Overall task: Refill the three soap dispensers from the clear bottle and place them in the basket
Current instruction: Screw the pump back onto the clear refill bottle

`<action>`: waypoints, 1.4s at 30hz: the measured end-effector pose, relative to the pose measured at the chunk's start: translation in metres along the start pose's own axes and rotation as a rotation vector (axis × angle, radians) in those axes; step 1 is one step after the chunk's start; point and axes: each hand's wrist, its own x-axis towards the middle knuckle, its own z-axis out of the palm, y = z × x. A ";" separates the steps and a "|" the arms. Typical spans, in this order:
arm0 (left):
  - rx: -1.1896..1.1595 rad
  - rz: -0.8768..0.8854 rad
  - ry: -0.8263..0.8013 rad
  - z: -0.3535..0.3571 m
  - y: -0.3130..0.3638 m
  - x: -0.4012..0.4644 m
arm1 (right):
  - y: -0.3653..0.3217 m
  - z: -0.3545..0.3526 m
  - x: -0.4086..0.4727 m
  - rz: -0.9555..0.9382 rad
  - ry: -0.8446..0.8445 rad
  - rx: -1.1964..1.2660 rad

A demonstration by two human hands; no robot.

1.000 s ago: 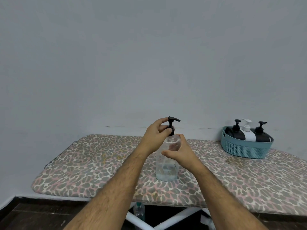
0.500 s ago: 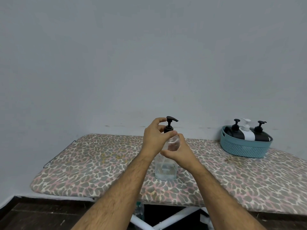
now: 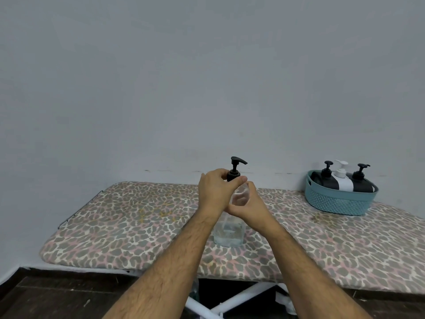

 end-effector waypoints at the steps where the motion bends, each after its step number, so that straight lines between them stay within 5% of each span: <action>1: -0.001 0.010 -0.027 -0.001 -0.001 0.002 | -0.001 -0.001 0.000 -0.001 -0.005 -0.003; 16: -0.209 0.071 -0.411 -0.018 -0.021 0.038 | 0.009 -0.013 0.014 0.036 -0.146 0.024; 29: -0.261 -0.062 -0.343 -0.023 -0.060 -0.011 | 0.000 -0.022 -0.003 0.100 -0.209 -0.129; 34: -0.218 -0.171 -0.453 -0.030 -0.101 -0.027 | 0.018 -0.023 -0.015 0.205 -0.268 -0.216; 42: -0.319 -0.229 -0.441 -0.011 -0.106 -0.024 | 0.031 -0.025 -0.018 0.199 -0.172 -0.150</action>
